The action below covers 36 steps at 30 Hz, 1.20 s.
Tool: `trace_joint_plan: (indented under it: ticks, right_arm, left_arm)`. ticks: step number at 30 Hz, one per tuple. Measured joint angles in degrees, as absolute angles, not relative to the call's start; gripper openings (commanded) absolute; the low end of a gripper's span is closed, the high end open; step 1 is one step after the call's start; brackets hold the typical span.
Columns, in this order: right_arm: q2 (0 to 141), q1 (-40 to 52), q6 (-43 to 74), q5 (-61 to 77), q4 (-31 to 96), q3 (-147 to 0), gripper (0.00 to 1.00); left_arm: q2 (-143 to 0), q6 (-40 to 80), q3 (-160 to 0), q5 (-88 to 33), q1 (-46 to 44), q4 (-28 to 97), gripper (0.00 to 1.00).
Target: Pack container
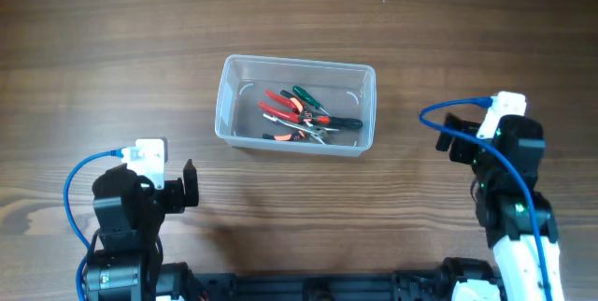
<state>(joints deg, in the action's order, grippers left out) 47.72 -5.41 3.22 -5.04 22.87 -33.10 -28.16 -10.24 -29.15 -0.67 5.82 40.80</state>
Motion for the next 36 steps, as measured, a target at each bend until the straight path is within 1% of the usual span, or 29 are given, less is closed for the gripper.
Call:
trace_joint_plan:
  ticks: [4, 6, 10, 12, 15, 20, 22, 23, 24, 30, 36]
  right_arm:
    - [35.83, -2.31, 3.22, -5.10, 23.53, -33.06, 1.00]
    - [27.38, 0.10, 3.22, -5.10, 23.53, -33.08, 1.00]
    - [15.73, 0.73, 3.70, -4.91, 29.06, -32.93, 1.00]
    - [11.16, 0.95, 3.86, -4.73, 27.42, -31.59, 1.00]
    - [5.58, 1.21, 3.88, -4.32, 17.61, -24.34, 1.00]
    - [1.30, 1.72, 3.38, -3.18, -8.99, -8.32, 1.00]
    - [1.04, 2.92, 2.04, -2.98, -14.94, -4.58, 1.00]
    - [0.97, 3.68, 1.23, -2.79, -15.64, -3.18, 1.00]
    - [0.95, 4.27, 0.60, -2.57, -15.14, -2.02, 1.00]
    - [0.73, 5.87, -0.23, 1.15, -0.34, -0.36, 1.00]
    - [0.75, 5.87, -0.23, 2.79, 0.03, -0.34, 1.00]
  left_arm:
    - [-28.16, -10.24, -29.15, -0.64, 5.82, 41.01, 1.00]
    - [-28.16, -10.24, -29.15, -0.67, 5.82, 41.08, 1.00]
    - [-28.23, -10.22, -29.12, -0.64, 5.82, 41.15, 1.00]
    - [-28.23, -10.22, -29.12, -0.64, 5.82, 41.17, 1.00]
    - [-28.23, -10.22, -29.12, -0.64, 5.82, 41.19, 1.00]
    - [-28.23, -10.22, -29.12, -0.45, 5.82, 41.12, 1.00]
    - [-28.23, -10.24, -29.12, -0.45, 5.82, 41.15, 1.00]
    - [-28.23, -10.24, -29.12, -0.45, 5.82, 41.15, 1.00]
    - [-28.23, -10.24, -29.12, -0.45, 5.82, 41.15, 1.00]
    - [-28.23, -10.22, -29.12, -0.45, 5.82, 41.17, 1.00]
    - [-28.23, -10.22, -29.12, -0.45, 5.82, 41.17, 1.00]
